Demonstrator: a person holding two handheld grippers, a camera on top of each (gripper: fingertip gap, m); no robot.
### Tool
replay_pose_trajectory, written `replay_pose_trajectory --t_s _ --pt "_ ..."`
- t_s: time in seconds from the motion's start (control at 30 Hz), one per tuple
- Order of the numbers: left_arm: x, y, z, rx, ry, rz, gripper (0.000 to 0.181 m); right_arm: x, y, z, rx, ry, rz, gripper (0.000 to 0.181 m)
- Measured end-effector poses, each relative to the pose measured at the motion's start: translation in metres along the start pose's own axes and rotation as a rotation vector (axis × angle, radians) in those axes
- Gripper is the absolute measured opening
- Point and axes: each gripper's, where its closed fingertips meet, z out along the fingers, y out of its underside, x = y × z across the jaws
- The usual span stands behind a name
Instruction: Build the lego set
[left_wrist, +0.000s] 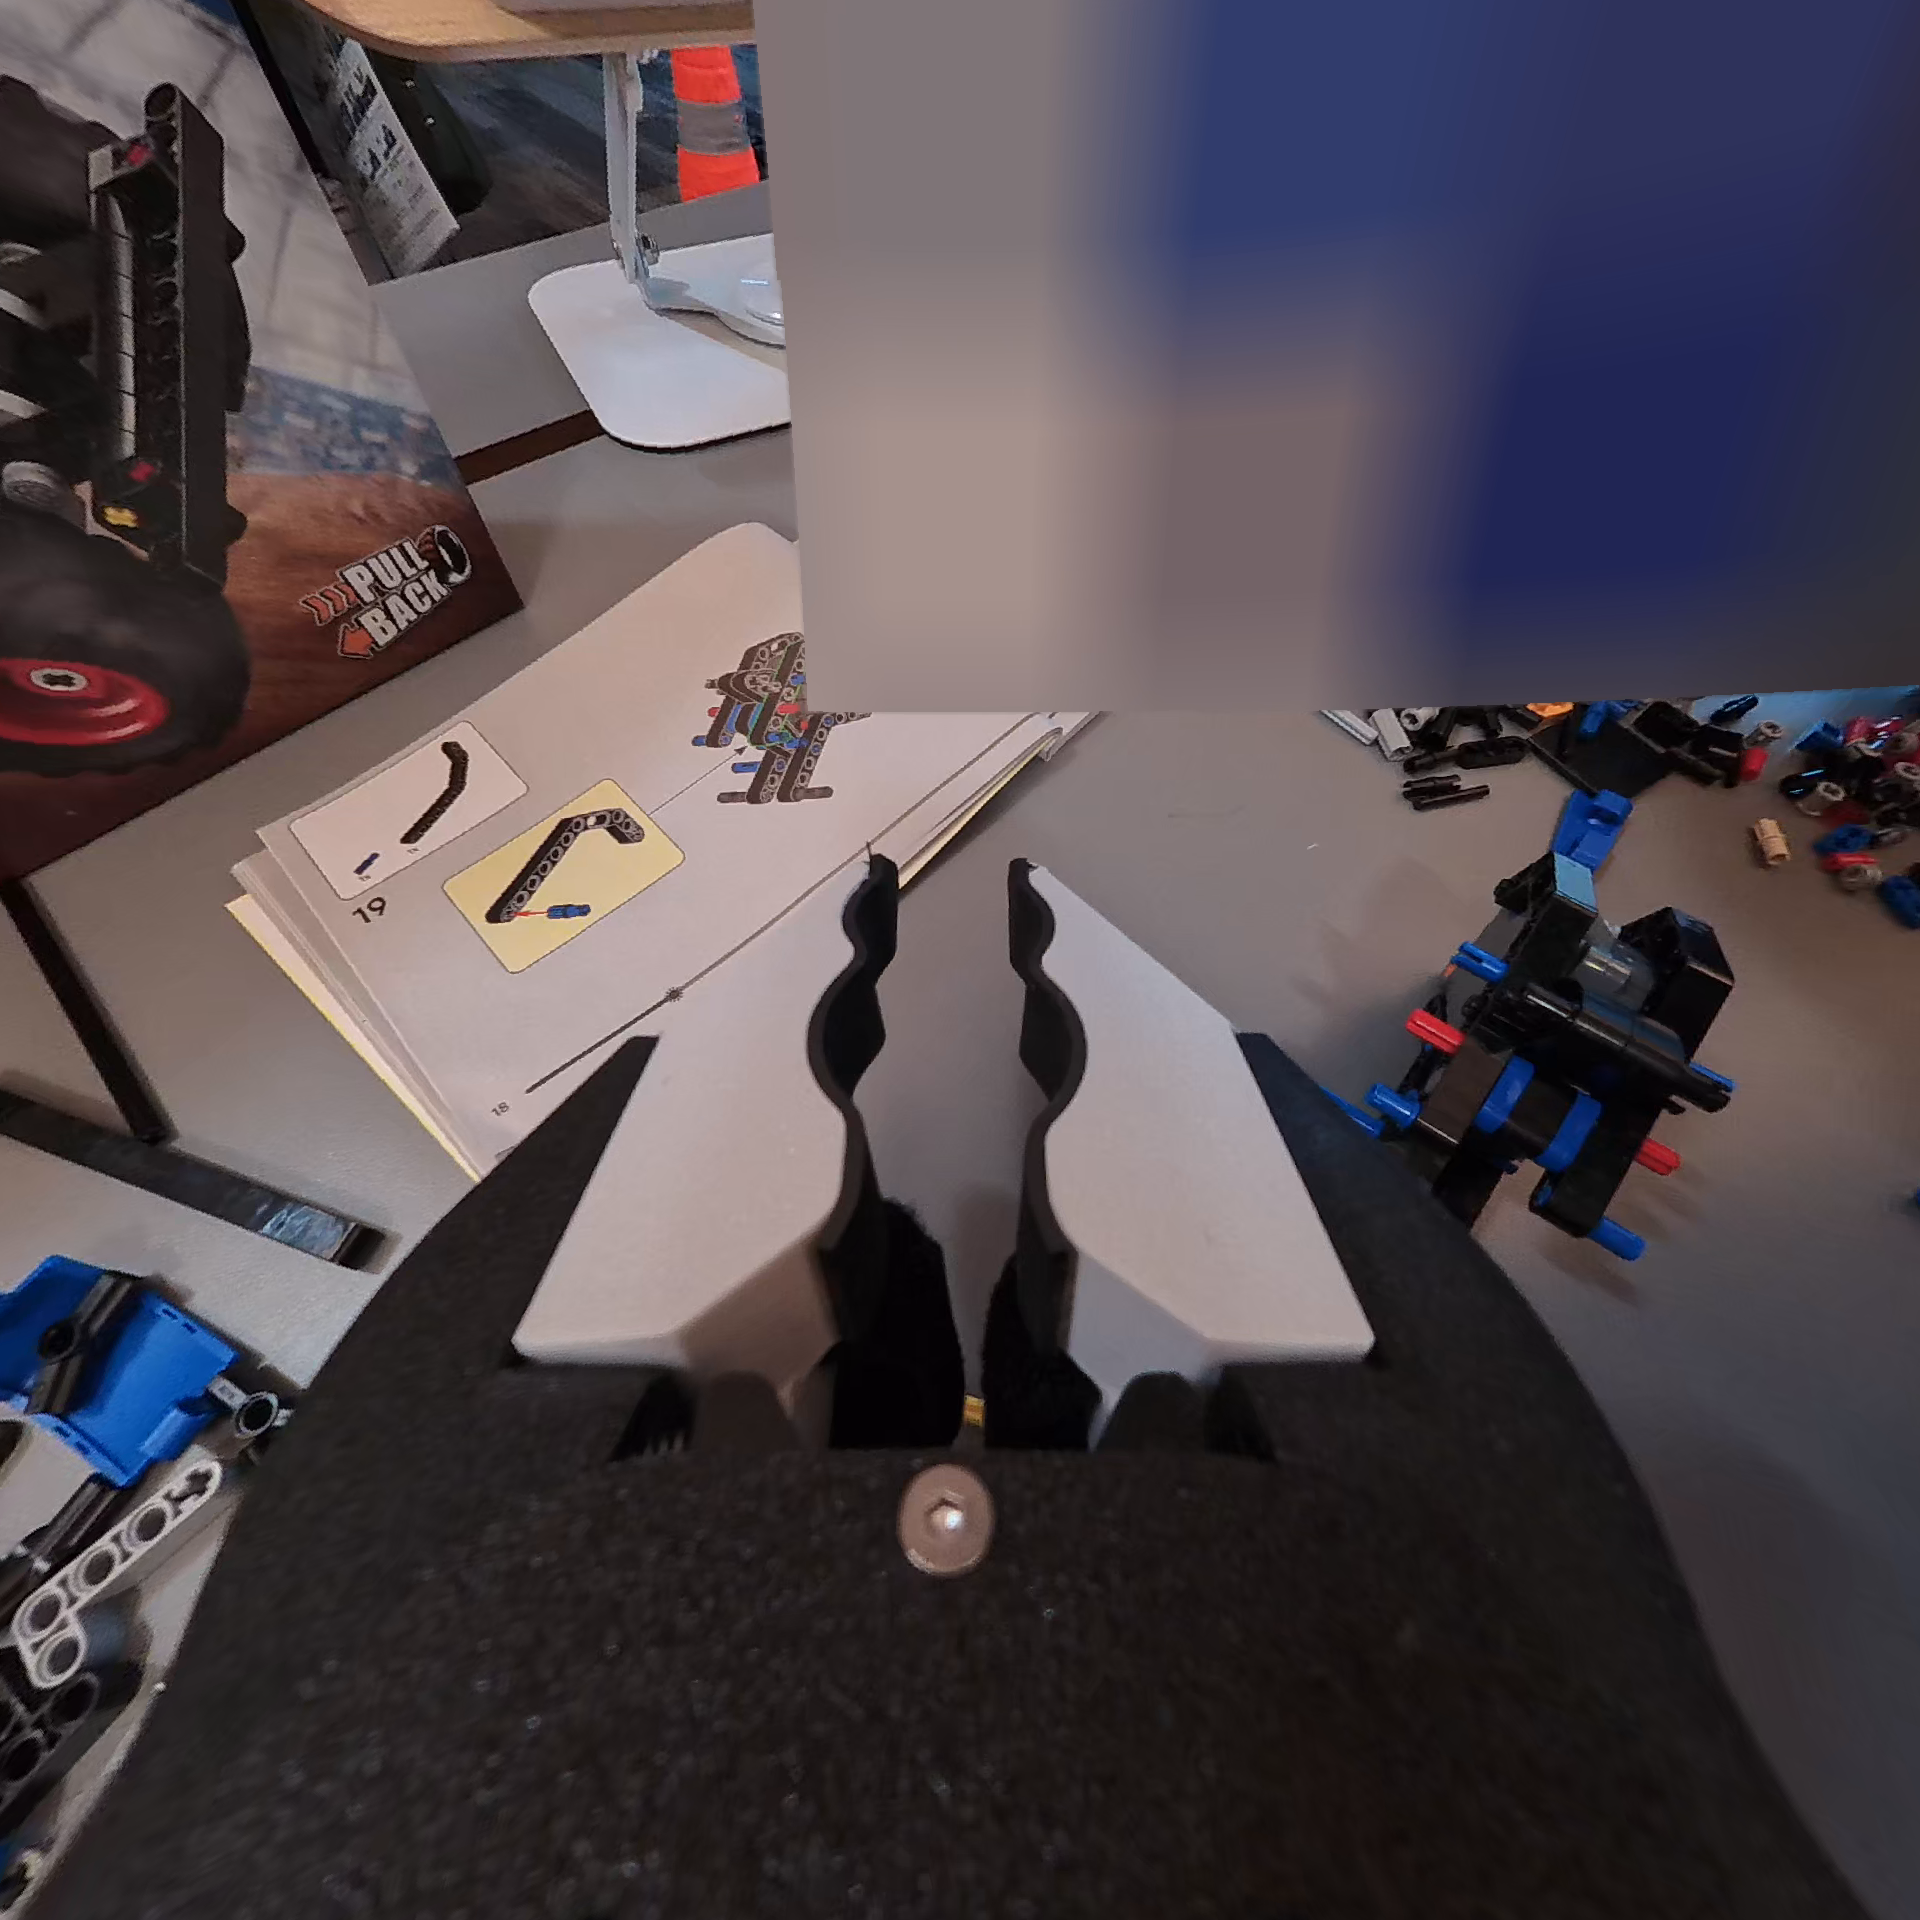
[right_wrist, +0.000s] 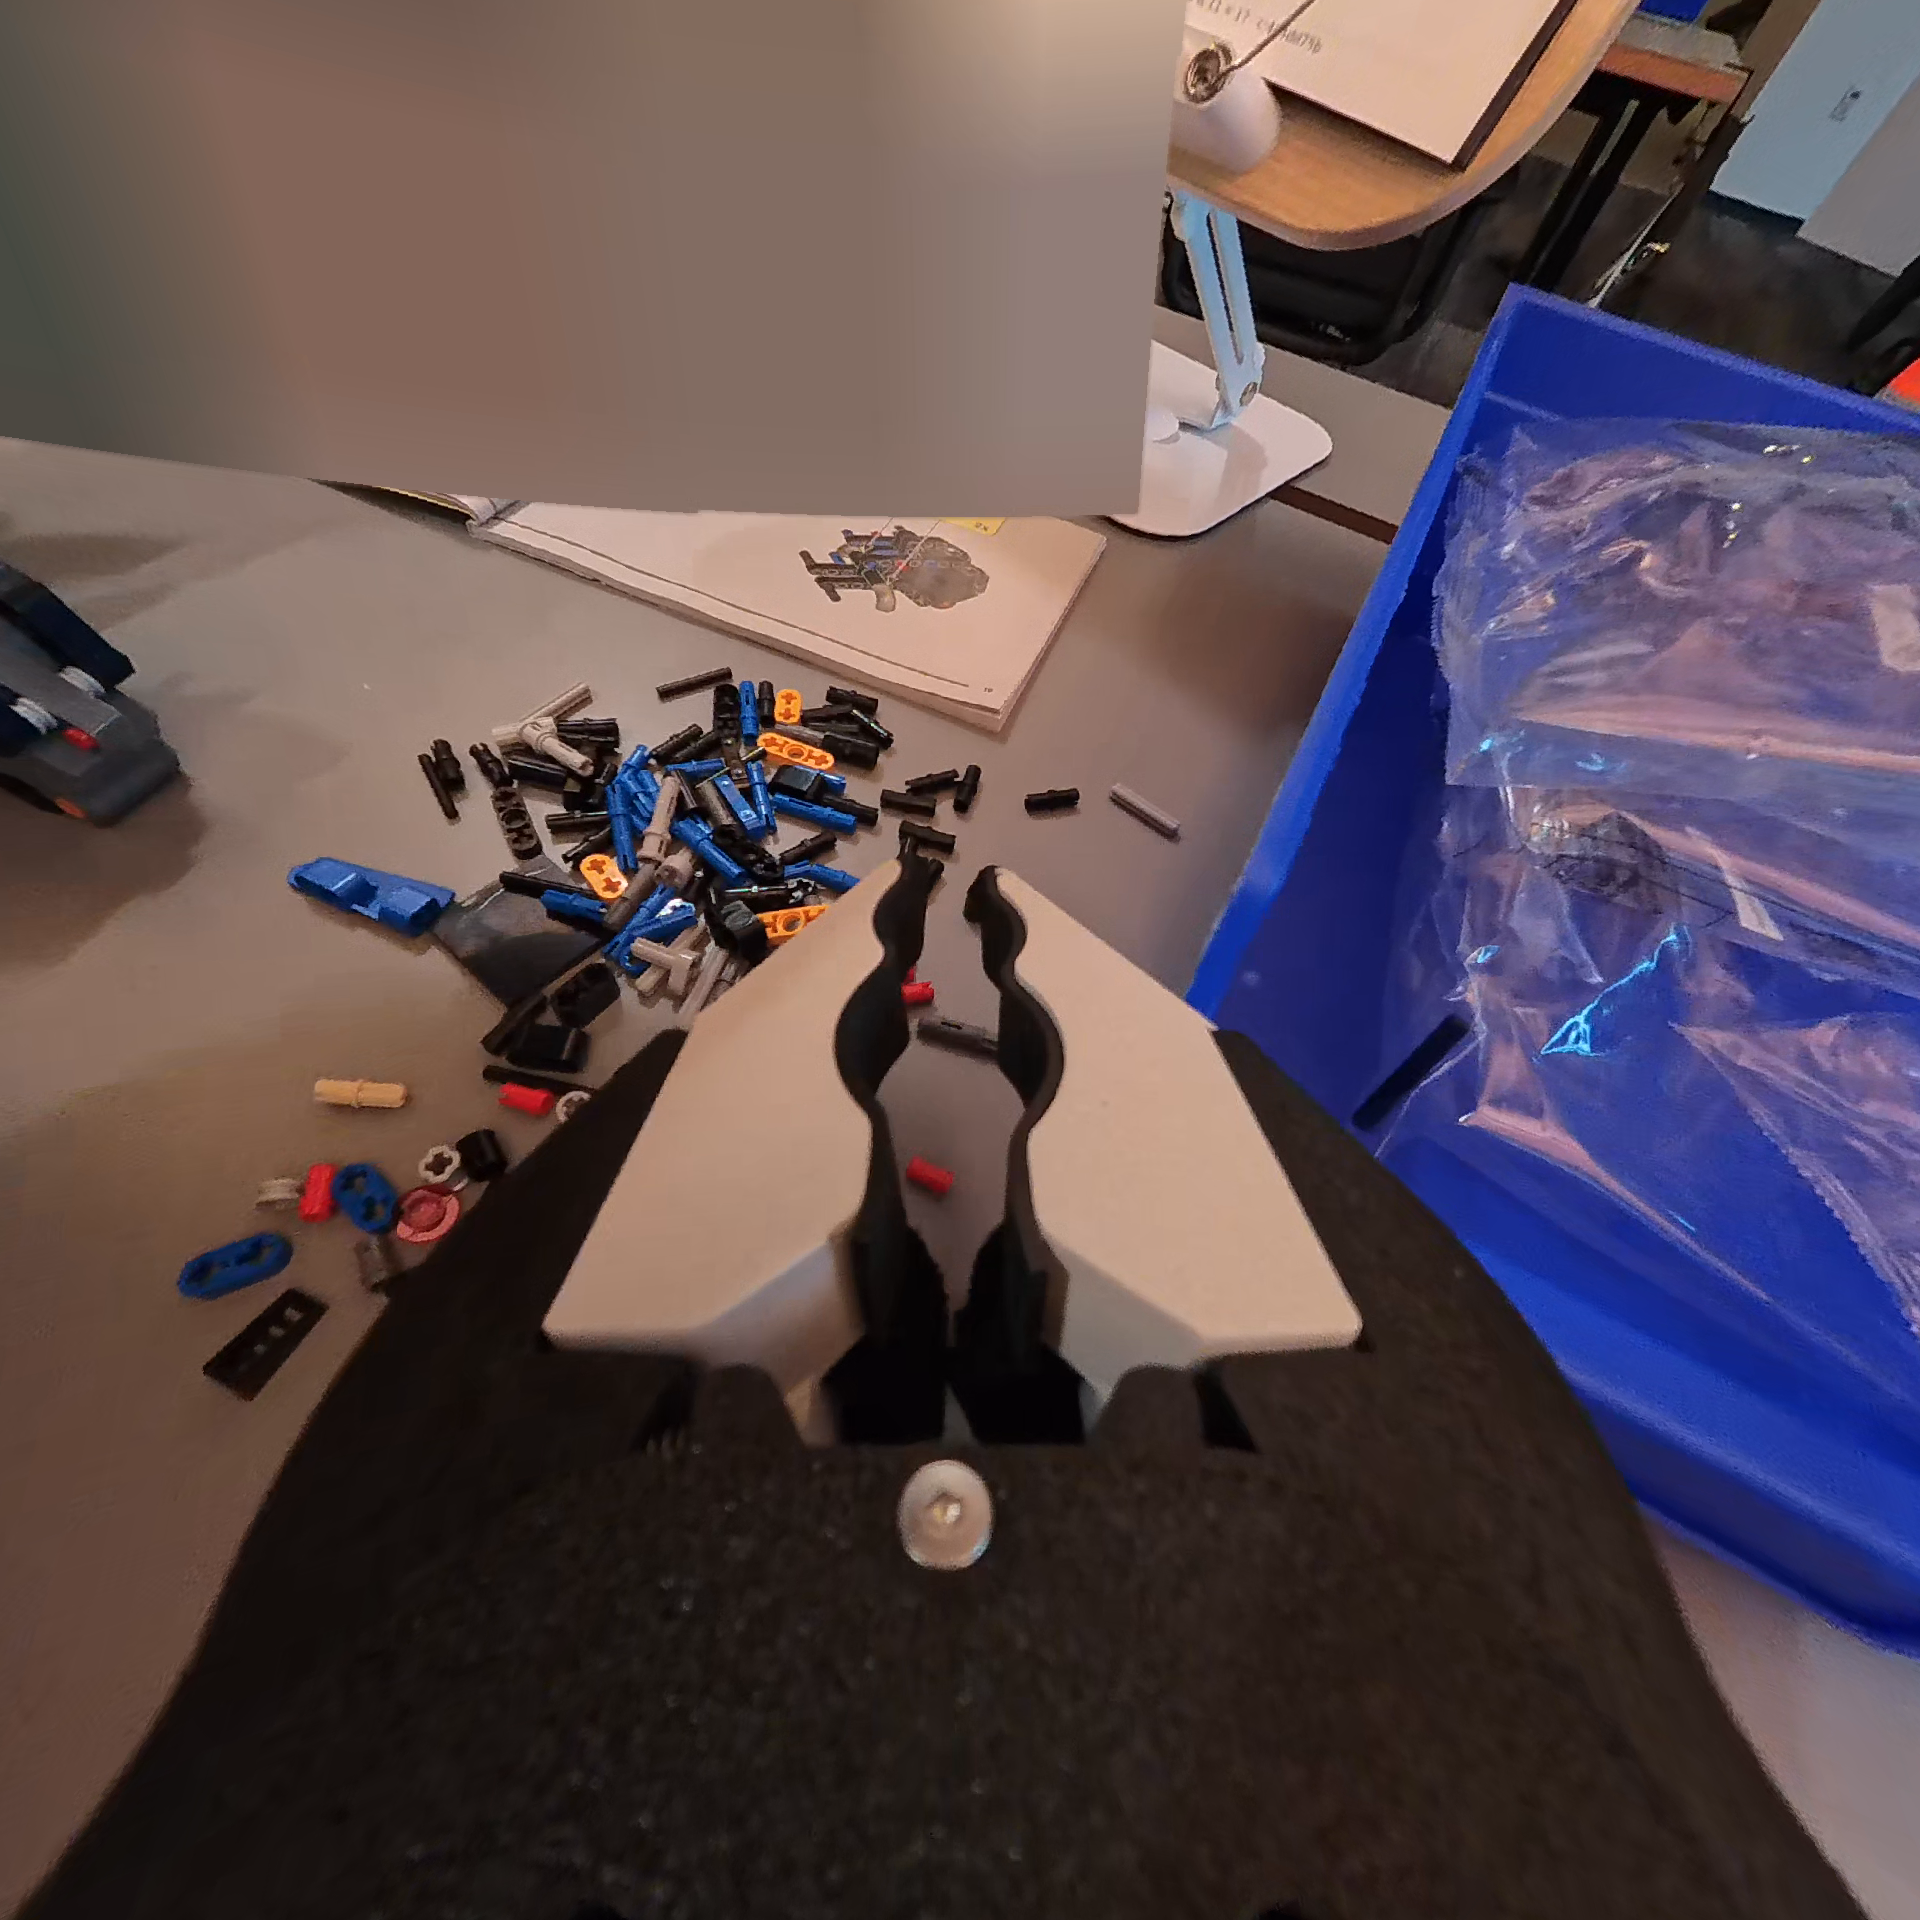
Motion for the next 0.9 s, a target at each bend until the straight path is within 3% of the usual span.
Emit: replay_pose_trajectory --t_s 0.9 --pt "0.0083 0.0015 0.0002 -0.009 0.027 0.009 0.019 -0.0056 0.0087 0.0036 -0.047 0.005 -0.058 0.009"
